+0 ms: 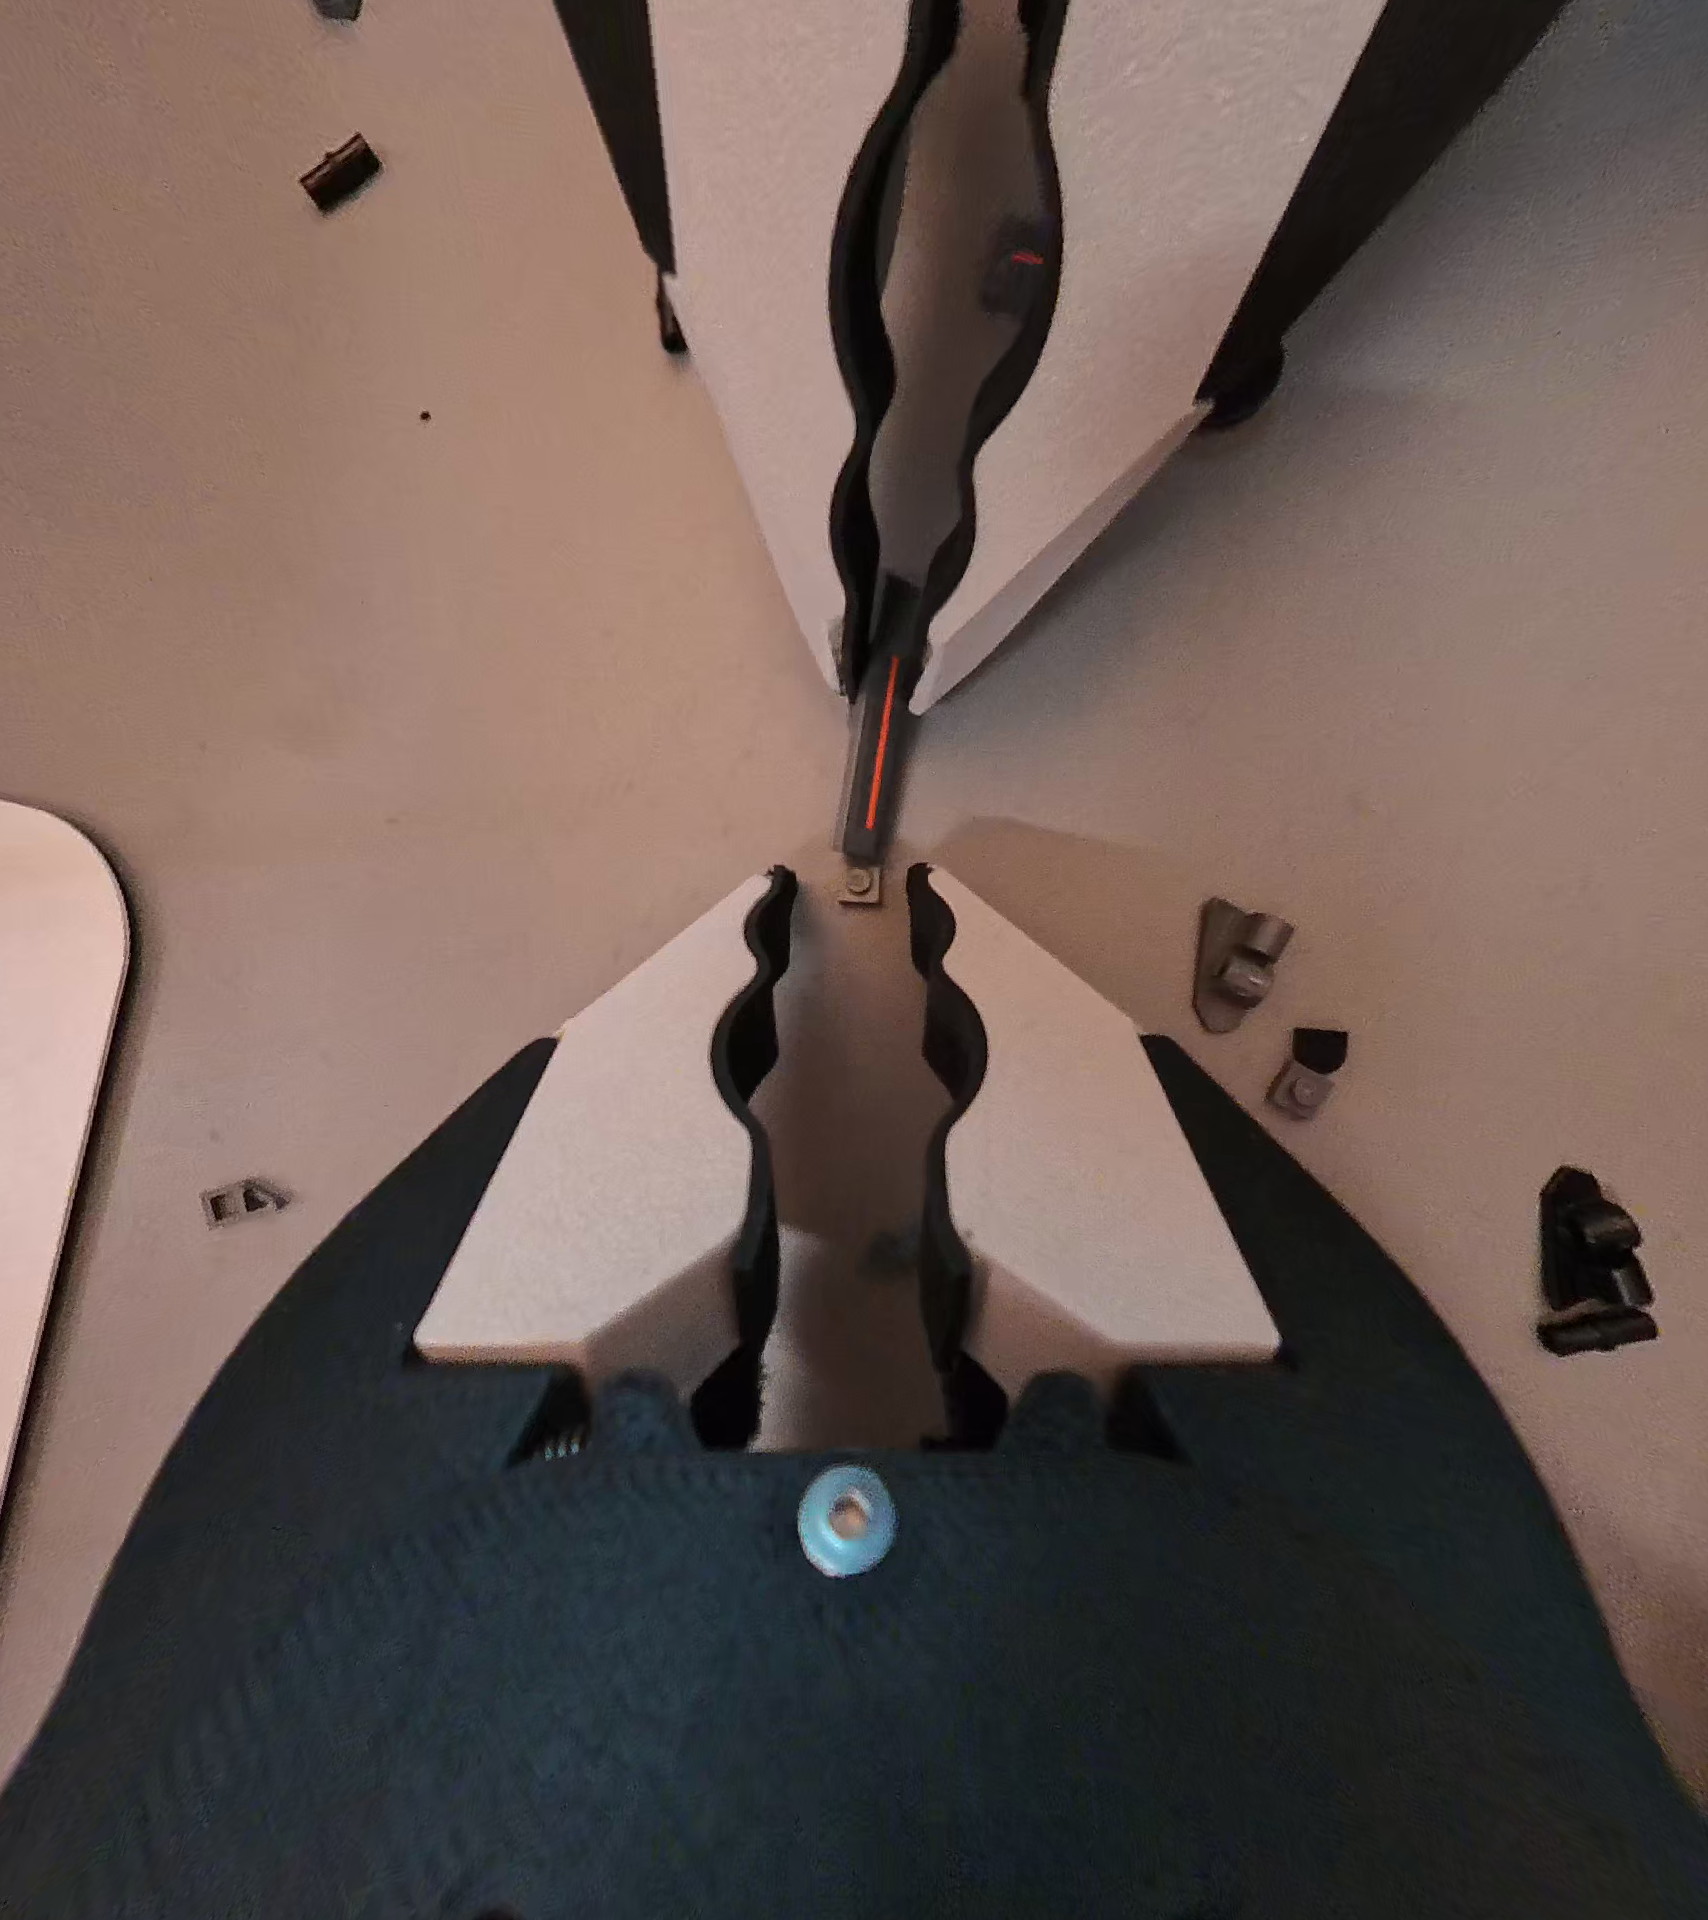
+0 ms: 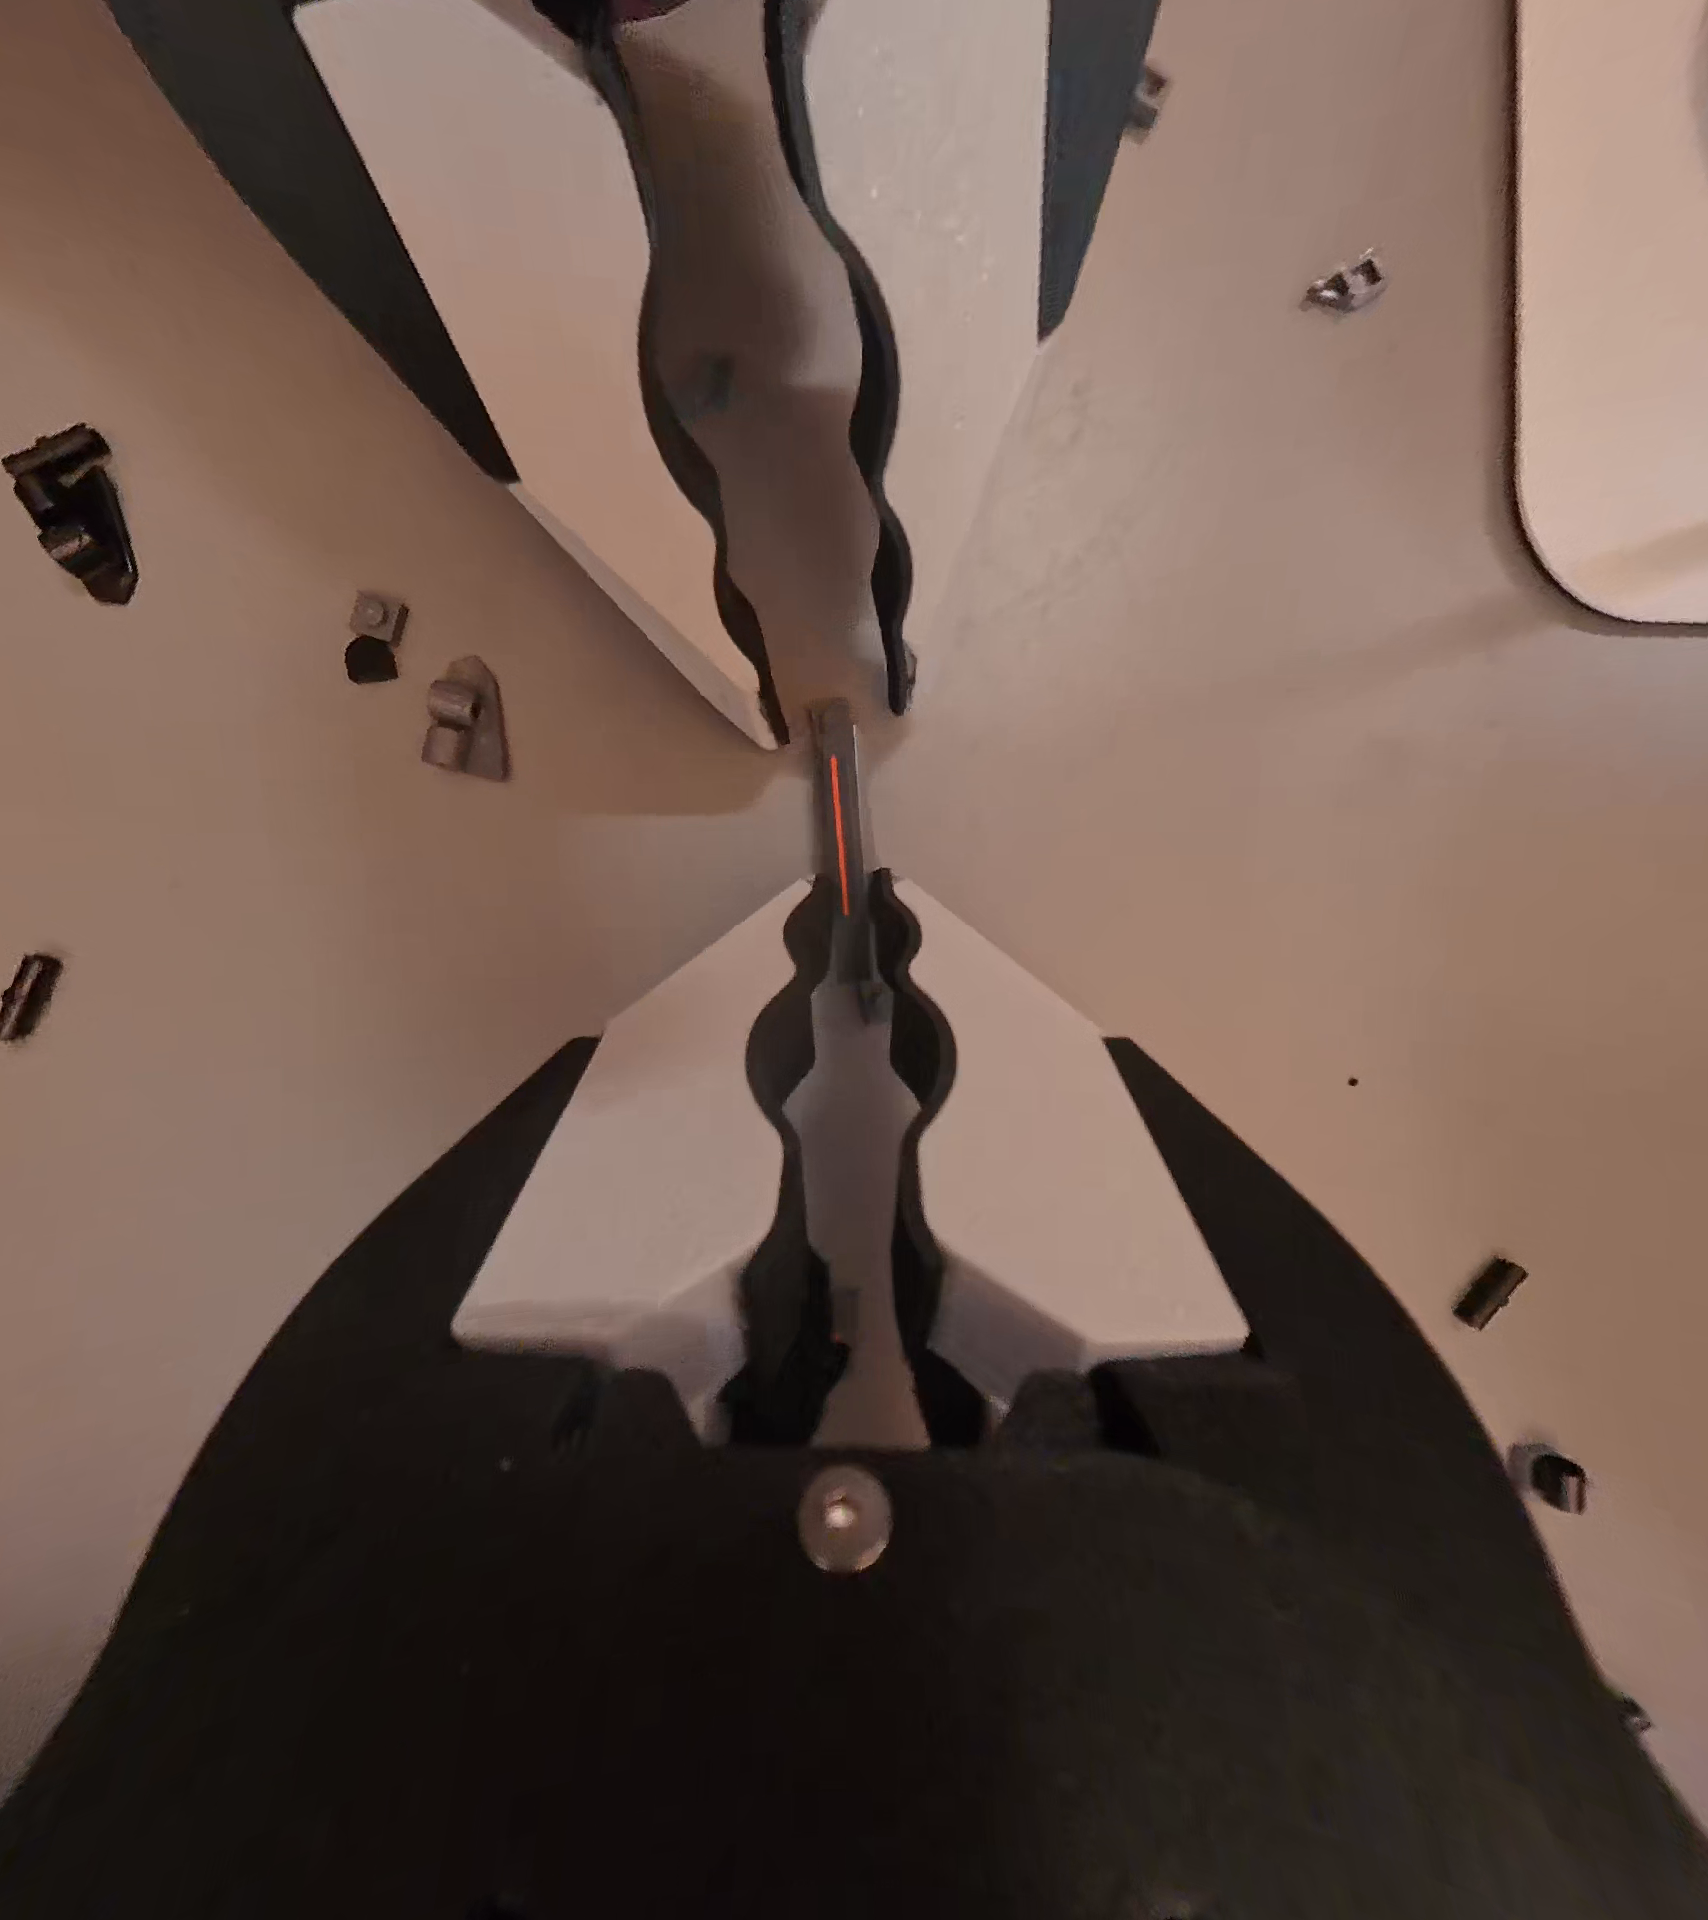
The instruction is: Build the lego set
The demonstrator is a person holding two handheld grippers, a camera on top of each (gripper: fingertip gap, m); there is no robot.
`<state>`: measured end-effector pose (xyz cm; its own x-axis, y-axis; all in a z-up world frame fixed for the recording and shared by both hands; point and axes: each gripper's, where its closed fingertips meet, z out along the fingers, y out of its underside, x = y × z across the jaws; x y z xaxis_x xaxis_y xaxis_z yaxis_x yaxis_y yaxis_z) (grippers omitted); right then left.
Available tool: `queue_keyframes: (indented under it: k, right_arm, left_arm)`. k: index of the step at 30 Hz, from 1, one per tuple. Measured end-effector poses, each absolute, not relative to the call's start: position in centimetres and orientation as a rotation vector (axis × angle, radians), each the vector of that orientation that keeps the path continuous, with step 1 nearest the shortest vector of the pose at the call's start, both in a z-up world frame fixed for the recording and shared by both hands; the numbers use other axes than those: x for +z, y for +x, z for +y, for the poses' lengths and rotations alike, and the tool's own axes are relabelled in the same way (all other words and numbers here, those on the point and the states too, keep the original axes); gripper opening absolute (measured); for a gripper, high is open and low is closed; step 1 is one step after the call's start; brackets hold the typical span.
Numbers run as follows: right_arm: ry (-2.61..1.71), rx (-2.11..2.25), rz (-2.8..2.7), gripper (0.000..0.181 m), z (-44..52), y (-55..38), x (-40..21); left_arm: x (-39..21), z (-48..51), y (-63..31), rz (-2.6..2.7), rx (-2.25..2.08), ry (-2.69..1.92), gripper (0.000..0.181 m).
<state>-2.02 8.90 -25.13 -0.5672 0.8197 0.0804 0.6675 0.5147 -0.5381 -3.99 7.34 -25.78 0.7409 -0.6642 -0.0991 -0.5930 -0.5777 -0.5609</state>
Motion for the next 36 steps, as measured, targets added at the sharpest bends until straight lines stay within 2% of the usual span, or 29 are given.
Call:
queue_keyframes:
  k: [8,21,28,36]
  right_arm:
    - [-1.231,0.674,-2.507,0.005,9.3,-2.2,-25.7]
    - [-1.24,0.711,-2.519,0.006,8.6,-1.9,-25.7]
    - [-1.248,0.69,-2.519,0.005,8.3,-2.0,-25.8]
    - [-1.286,0.684,-2.513,0.008,8.4,-2.0,-25.9]
  left_arm:
    - [-25.9,7.4,-3.6,0.992,-0.207,-2.331,0.008]
    - [-25.8,7.1,-3.9,0.995,-0.227,-2.319,0.015]
    - [-24.1,7.8,-4.2,0.836,-0.359,-2.286,0.012]
    - [-25.6,7.8,-3.8,0.857,-0.356,-2.347,0.011]
